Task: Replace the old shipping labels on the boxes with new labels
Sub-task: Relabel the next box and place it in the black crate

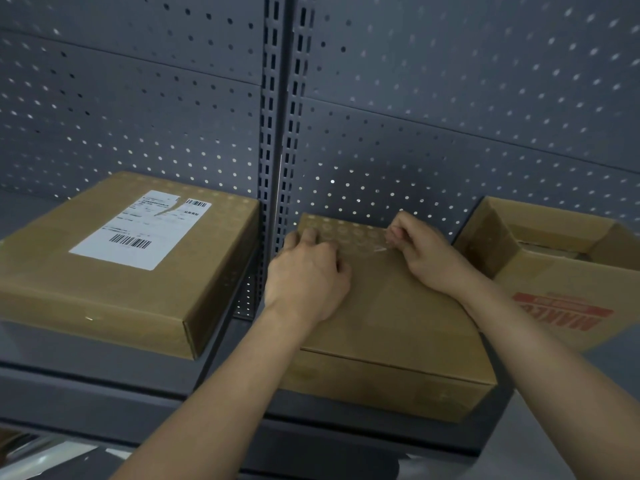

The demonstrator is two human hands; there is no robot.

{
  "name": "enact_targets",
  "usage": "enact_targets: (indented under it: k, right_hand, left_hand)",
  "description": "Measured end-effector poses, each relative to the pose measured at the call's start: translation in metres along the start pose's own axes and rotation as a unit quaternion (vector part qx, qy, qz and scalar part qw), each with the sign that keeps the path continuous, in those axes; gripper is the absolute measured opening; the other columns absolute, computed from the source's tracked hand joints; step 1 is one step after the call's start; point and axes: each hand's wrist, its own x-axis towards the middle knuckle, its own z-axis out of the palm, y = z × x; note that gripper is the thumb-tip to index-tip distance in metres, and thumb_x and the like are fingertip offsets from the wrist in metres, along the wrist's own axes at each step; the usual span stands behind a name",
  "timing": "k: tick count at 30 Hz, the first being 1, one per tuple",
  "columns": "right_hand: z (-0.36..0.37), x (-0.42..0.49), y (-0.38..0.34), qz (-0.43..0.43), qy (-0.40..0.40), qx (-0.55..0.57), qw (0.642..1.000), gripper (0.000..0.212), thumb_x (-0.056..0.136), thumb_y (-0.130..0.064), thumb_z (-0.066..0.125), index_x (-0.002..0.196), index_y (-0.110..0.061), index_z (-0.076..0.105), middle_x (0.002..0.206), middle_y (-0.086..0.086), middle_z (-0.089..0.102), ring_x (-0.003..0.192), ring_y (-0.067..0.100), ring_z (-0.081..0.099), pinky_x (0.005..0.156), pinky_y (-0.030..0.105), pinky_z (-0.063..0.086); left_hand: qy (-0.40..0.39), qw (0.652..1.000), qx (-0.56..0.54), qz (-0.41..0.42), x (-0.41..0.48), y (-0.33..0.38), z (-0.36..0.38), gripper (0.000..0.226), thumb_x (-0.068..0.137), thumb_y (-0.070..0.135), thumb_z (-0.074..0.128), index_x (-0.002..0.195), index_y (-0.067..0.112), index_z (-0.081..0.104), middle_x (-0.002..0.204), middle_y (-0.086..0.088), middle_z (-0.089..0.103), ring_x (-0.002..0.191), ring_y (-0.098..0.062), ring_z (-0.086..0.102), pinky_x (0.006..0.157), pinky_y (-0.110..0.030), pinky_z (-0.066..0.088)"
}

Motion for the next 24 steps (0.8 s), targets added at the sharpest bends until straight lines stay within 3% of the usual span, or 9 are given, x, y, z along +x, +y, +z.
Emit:
enact_targets:
  k: [3,14,24]
  right_hand:
    - [0.0,-0.002,-0.002,0.001,0.027,0.018,0.999,0.032,0.097,-0.009,0.055,0.078,-0.03,0.039,0.091,-0.002,0.062,0.09,0.018,0.057,0.084,0.043,0.048]
    - [0.0,0.002,-0.004,-0.009,-0.021,0.046,0.999,0.032,0.094,-0.014,0.061,0.08,-0.037,0.044,0.094,-0.007,0.064,0.093,0.013,0.06,0.087,0.042,0.05]
    - [0.003,0.01,-0.006,-0.035,-0.05,-0.04,0.997,0.043,0.09,0.001,0.05,0.076,-0.036,0.035,0.089,-0.002,0.058,0.093,0.019,0.054,0.083,0.047,0.048]
  left_hand:
    - [-0.001,1.0,0.001,0.0,0.0,0.0,0.0,0.037,0.094,0.042,0.043,0.117,0.025,0.066,0.127,0.0,0.054,0.122,-0.028,0.044,0.085,-0.043,0.052]
    - [-0.013,1.0,0.005,-0.004,0.0,0.001,-0.002,0.04,0.095,0.042,0.042,0.124,0.026,0.063,0.134,0.0,0.051,0.129,-0.028,0.04,0.088,-0.043,0.051]
    - [-0.02,1.0,0.004,-0.011,-0.001,0.003,-0.006,0.039,0.095,0.043,0.043,0.126,0.029,0.062,0.135,0.0,0.05,0.129,-0.026,0.04,0.09,-0.043,0.047]
